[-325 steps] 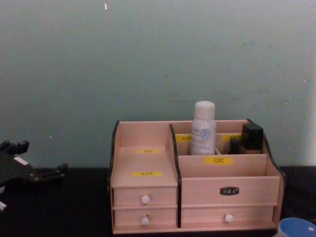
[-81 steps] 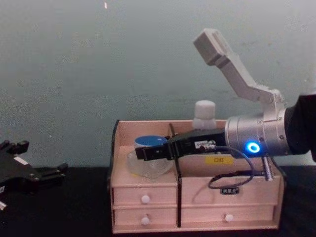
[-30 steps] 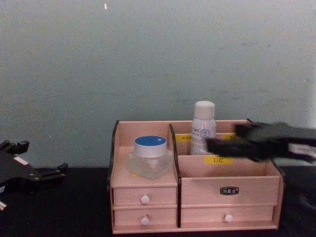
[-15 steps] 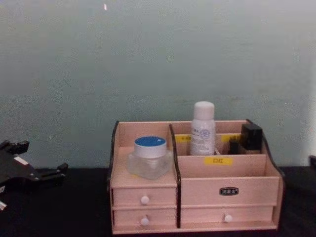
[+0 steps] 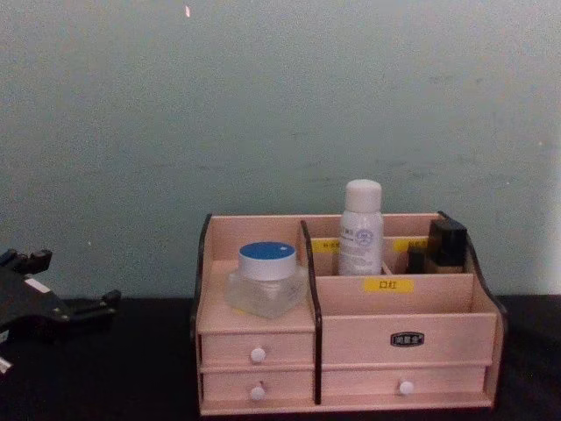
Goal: Pick up the facial cleanser and watermelon frost from the table and place them into the tiered storage box.
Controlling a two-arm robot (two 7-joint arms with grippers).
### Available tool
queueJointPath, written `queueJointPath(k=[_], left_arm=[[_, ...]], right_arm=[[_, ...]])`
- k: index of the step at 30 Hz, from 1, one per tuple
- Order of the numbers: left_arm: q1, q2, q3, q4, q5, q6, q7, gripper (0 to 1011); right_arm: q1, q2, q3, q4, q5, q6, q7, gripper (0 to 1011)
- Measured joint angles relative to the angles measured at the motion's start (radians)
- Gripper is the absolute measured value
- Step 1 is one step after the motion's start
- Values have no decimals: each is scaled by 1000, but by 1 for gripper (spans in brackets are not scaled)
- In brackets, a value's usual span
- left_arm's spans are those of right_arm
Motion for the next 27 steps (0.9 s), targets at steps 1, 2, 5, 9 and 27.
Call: queueJointPath(k=[1, 2, 5, 9, 27], left_arm=[[0, 0, 0, 0, 0, 0, 0, 1001], [0, 0, 0, 0, 0, 0, 0, 1001], [0, 0, 0, 0, 0, 0, 0, 1001], [0, 0, 0, 0, 0, 0, 0, 1001], [0, 0, 0, 0, 0, 0, 0, 1001]], right_arm=[[3, -2, 1, 4, 0, 4, 4, 1003], [5, -3, 1, 8, 0, 7, 8, 1003], [6, -3, 1, 9, 0, 8, 9, 1003], [5, -2, 1, 7, 0, 8, 8, 1003], [3, 0, -1, 2, 0, 6, 7, 1002]])
